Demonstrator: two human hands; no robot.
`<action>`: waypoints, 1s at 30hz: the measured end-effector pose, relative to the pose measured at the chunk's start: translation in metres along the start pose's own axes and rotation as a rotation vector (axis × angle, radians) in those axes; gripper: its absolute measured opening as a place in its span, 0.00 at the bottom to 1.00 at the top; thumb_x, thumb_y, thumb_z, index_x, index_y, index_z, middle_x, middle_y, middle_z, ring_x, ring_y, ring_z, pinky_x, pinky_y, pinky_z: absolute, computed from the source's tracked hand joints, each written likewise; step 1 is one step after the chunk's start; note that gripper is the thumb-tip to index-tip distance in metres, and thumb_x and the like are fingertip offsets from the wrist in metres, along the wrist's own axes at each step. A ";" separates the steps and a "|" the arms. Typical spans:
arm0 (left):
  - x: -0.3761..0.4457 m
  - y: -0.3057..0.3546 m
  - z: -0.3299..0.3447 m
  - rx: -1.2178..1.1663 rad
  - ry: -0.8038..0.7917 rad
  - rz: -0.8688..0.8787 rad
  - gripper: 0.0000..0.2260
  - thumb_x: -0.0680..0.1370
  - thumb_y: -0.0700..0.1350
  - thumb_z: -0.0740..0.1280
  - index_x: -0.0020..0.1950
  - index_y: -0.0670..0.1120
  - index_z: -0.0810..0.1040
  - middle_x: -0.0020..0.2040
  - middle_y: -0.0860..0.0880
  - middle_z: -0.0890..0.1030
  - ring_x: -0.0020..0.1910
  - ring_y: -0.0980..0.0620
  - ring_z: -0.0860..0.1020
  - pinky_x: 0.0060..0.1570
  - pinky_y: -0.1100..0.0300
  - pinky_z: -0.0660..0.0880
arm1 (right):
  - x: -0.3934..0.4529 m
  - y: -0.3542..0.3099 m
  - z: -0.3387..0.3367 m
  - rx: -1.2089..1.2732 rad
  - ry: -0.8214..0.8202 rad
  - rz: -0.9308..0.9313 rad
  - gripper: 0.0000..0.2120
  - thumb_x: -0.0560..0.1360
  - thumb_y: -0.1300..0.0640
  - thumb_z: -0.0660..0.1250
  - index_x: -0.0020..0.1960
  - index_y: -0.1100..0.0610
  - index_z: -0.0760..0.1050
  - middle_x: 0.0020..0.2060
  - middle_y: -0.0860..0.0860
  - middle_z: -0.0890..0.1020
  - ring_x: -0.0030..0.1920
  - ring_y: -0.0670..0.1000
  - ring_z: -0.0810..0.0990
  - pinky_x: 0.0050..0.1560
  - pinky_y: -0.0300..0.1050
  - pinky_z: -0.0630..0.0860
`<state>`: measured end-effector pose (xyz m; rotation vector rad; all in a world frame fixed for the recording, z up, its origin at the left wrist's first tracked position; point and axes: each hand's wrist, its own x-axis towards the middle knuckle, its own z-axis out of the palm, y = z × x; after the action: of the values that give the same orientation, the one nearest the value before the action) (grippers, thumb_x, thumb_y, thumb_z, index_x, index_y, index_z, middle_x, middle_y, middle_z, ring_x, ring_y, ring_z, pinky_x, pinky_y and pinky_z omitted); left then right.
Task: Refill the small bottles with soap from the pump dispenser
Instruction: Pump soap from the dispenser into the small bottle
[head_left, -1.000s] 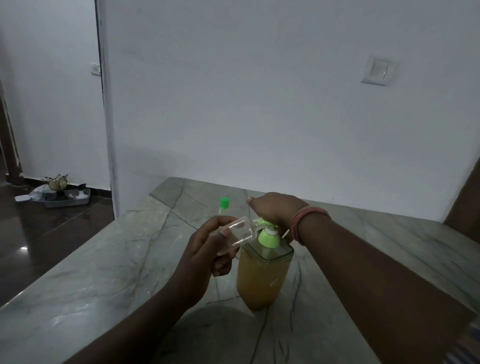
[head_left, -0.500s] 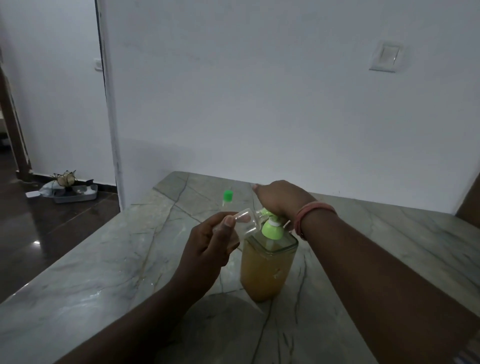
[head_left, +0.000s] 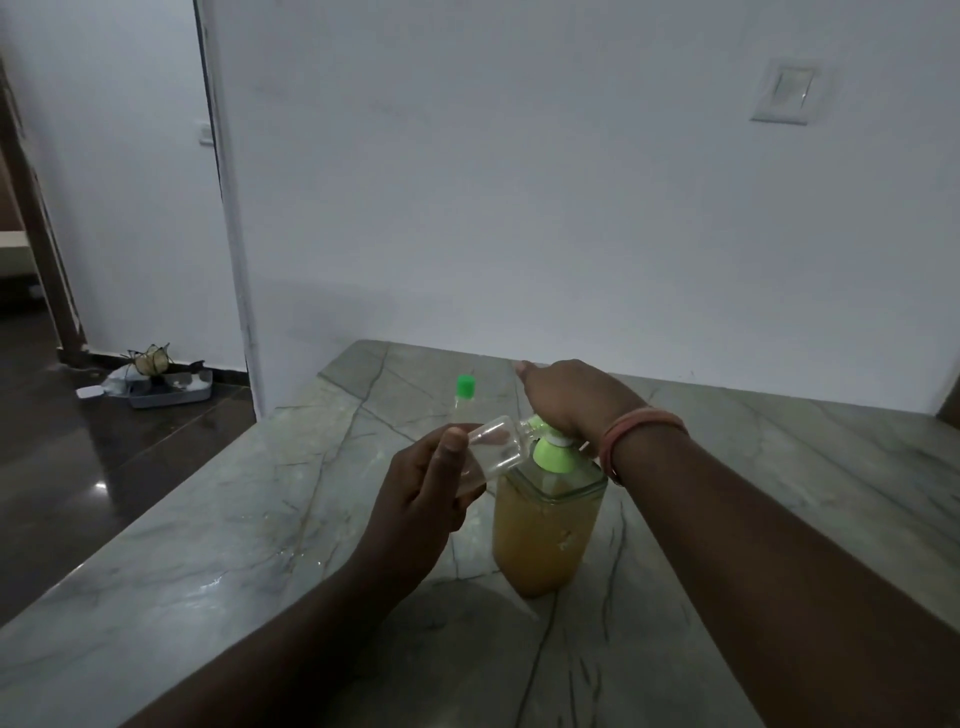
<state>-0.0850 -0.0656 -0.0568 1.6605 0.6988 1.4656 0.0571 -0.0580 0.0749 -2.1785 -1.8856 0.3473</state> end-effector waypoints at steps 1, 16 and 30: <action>0.000 0.001 0.000 0.002 0.001 -0.004 0.33 0.75 0.72 0.56 0.59 0.46 0.81 0.32 0.48 0.76 0.28 0.56 0.71 0.26 0.65 0.66 | -0.001 -0.001 0.000 0.004 0.010 0.001 0.21 0.85 0.56 0.45 0.76 0.60 0.62 0.70 0.63 0.71 0.68 0.61 0.71 0.67 0.52 0.69; 0.000 0.007 -0.002 -0.138 -0.061 -0.049 0.42 0.69 0.79 0.53 0.61 0.46 0.81 0.30 0.49 0.73 0.26 0.55 0.67 0.25 0.63 0.63 | 0.002 -0.003 -0.003 -0.011 0.027 0.009 0.25 0.84 0.45 0.47 0.72 0.58 0.69 0.71 0.60 0.70 0.68 0.60 0.72 0.67 0.51 0.67; -0.001 0.004 -0.002 -0.132 -0.042 -0.045 0.42 0.69 0.78 0.55 0.62 0.45 0.79 0.32 0.49 0.77 0.26 0.56 0.70 0.25 0.64 0.66 | 0.008 0.000 0.000 0.066 0.121 0.060 0.25 0.82 0.42 0.52 0.65 0.59 0.74 0.64 0.59 0.77 0.62 0.60 0.76 0.63 0.51 0.72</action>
<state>-0.0874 -0.0681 -0.0534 1.5612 0.5996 1.4105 0.0584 -0.0501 0.0743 -2.1645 -1.7240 0.2783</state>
